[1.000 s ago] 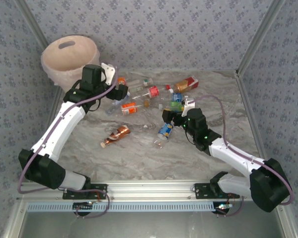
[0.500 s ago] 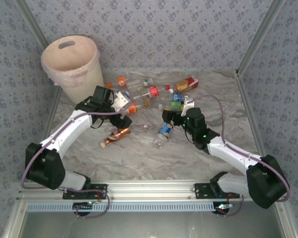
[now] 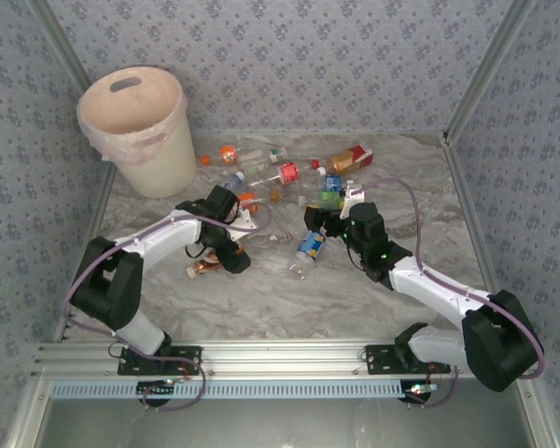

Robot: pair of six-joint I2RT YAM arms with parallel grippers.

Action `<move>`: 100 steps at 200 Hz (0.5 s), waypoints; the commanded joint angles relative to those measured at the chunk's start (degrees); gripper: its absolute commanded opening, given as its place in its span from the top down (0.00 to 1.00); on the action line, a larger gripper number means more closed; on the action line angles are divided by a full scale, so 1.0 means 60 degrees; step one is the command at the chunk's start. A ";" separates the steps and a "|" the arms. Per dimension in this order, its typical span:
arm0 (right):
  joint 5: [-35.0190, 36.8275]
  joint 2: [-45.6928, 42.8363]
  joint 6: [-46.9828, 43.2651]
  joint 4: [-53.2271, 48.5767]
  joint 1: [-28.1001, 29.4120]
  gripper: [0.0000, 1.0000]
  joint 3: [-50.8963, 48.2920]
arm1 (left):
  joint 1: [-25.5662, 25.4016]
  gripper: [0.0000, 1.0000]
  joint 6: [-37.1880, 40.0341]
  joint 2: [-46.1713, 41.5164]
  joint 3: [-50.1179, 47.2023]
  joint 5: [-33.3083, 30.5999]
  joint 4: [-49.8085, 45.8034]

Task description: Put the plastic bottles in the bin

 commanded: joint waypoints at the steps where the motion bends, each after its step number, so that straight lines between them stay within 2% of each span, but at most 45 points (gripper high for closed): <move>1: -0.0006 -0.0006 -0.0117 0.0061 -0.0065 0.00 0.0113 | -0.0080 0.03 0.0157 0.0266 -0.0147 -0.0912 0.0251; 24: 0.0007 0.0035 -0.0106 0.0103 -0.0083 0.00 0.0085 | -0.0106 0.03 0.0179 0.0519 -0.0244 -0.1560 0.0490; 54: -0.0052 0.0135 -0.0060 0.0158 -0.0095 0.00 0.0127 | -0.0124 0.06 0.0185 0.0522 -0.0413 -0.1611 0.0875; 100: -0.0056 0.0128 -0.0059 0.0089 -0.0087 0.00 0.0133 | -0.0195 0.23 0.0057 0.0771 -0.0594 -0.1952 0.1343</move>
